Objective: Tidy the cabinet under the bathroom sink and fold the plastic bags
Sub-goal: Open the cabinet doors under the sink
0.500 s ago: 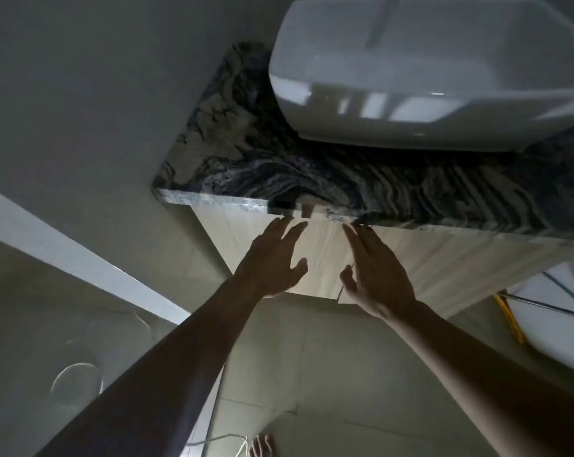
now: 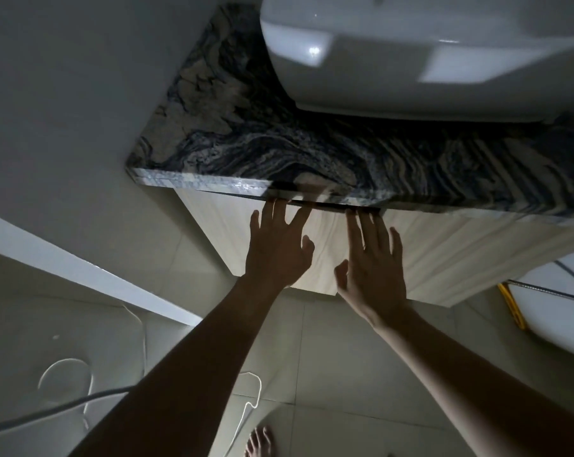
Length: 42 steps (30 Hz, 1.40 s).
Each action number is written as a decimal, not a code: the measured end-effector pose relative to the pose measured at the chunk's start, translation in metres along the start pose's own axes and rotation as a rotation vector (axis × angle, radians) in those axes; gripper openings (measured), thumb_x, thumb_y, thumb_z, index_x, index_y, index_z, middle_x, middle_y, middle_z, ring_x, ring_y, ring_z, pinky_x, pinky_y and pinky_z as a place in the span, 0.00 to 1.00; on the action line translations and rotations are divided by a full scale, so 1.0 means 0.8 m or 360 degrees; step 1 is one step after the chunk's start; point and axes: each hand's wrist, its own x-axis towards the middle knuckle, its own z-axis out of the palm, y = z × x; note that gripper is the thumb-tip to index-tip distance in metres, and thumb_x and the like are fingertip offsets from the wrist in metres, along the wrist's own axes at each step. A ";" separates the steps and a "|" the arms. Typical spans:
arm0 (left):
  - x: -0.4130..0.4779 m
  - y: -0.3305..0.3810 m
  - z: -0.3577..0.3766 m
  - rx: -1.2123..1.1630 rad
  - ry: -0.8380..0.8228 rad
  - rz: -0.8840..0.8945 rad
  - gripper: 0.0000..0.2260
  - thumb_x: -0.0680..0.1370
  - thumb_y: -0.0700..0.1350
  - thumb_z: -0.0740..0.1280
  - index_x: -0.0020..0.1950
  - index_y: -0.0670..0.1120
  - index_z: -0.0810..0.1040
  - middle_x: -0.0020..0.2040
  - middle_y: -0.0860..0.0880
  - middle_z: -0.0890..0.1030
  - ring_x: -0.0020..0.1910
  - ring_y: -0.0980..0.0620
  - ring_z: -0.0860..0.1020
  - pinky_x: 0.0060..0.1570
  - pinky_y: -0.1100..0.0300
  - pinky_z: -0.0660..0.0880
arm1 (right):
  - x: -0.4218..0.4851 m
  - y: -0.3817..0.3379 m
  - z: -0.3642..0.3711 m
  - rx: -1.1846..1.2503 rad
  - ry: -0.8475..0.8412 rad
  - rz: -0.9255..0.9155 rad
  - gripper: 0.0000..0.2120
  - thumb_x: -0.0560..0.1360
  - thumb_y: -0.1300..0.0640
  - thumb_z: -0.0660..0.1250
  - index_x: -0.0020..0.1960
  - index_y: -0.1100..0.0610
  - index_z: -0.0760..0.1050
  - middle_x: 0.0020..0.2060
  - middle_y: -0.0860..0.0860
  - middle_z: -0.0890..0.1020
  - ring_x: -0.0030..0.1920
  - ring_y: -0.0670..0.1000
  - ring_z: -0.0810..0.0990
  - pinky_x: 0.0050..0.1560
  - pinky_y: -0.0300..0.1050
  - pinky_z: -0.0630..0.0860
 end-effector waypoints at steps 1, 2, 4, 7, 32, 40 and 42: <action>-0.005 0.004 -0.002 -0.0010 0.0014 -0.0043 0.28 0.76 0.51 0.60 0.77 0.54 0.63 0.75 0.42 0.62 0.74 0.41 0.62 0.68 0.39 0.65 | -0.008 -0.003 -0.004 0.0039 0.0030 -0.0005 0.39 0.73 0.54 0.63 0.81 0.58 0.52 0.79 0.56 0.57 0.79 0.58 0.55 0.76 0.62 0.57; -0.012 0.009 -0.006 -0.0029 0.0027 -0.0083 0.26 0.77 0.51 0.59 0.76 0.54 0.65 0.74 0.42 0.63 0.74 0.42 0.62 0.67 0.39 0.65 | -0.019 -0.007 -0.010 0.0073 0.0078 -0.0023 0.38 0.73 0.55 0.63 0.80 0.58 0.56 0.78 0.56 0.61 0.77 0.58 0.59 0.74 0.61 0.60; -0.029 0.014 -0.011 -0.0074 0.0057 -0.0159 0.22 0.78 0.52 0.57 0.72 0.52 0.69 0.72 0.43 0.66 0.73 0.43 0.63 0.67 0.39 0.66 | -0.038 -0.011 -0.012 0.0333 0.0188 -0.0036 0.34 0.71 0.57 0.65 0.77 0.57 0.63 0.72 0.56 0.69 0.71 0.57 0.67 0.70 0.57 0.67; -0.062 0.017 -0.013 -0.0063 0.0084 -0.0235 0.21 0.81 0.55 0.53 0.69 0.50 0.71 0.72 0.43 0.67 0.75 0.44 0.63 0.68 0.39 0.65 | -0.066 -0.015 -0.002 0.1164 0.0174 0.0355 0.29 0.70 0.62 0.68 0.70 0.57 0.69 0.59 0.52 0.76 0.58 0.50 0.75 0.58 0.47 0.76; -0.296 -0.095 -0.071 -0.0127 0.0109 -0.0813 0.35 0.74 0.35 0.69 0.79 0.44 0.60 0.77 0.44 0.66 0.73 0.39 0.68 0.66 0.42 0.71 | 0.020 -0.241 0.013 0.0368 -0.0601 -0.1538 0.43 0.73 0.67 0.69 0.81 0.50 0.54 0.81 0.52 0.52 0.80 0.56 0.53 0.75 0.55 0.61; -0.300 -0.145 -0.080 -0.0066 0.0219 -0.0932 0.30 0.71 0.37 0.68 0.74 0.40 0.69 0.73 0.41 0.71 0.71 0.36 0.70 0.64 0.34 0.70 | 0.009 -0.283 0.011 0.0597 -0.0673 -0.1413 0.42 0.75 0.69 0.65 0.82 0.50 0.50 0.81 0.51 0.51 0.80 0.54 0.54 0.73 0.47 0.65; -0.289 -0.138 -0.084 -0.0026 0.0274 -0.0956 0.29 0.71 0.38 0.69 0.72 0.41 0.71 0.73 0.42 0.71 0.74 0.38 0.66 0.70 0.37 0.65 | 0.011 -0.263 0.005 0.0595 -0.0610 -0.1407 0.38 0.76 0.66 0.64 0.81 0.49 0.54 0.79 0.51 0.60 0.77 0.53 0.63 0.74 0.50 0.67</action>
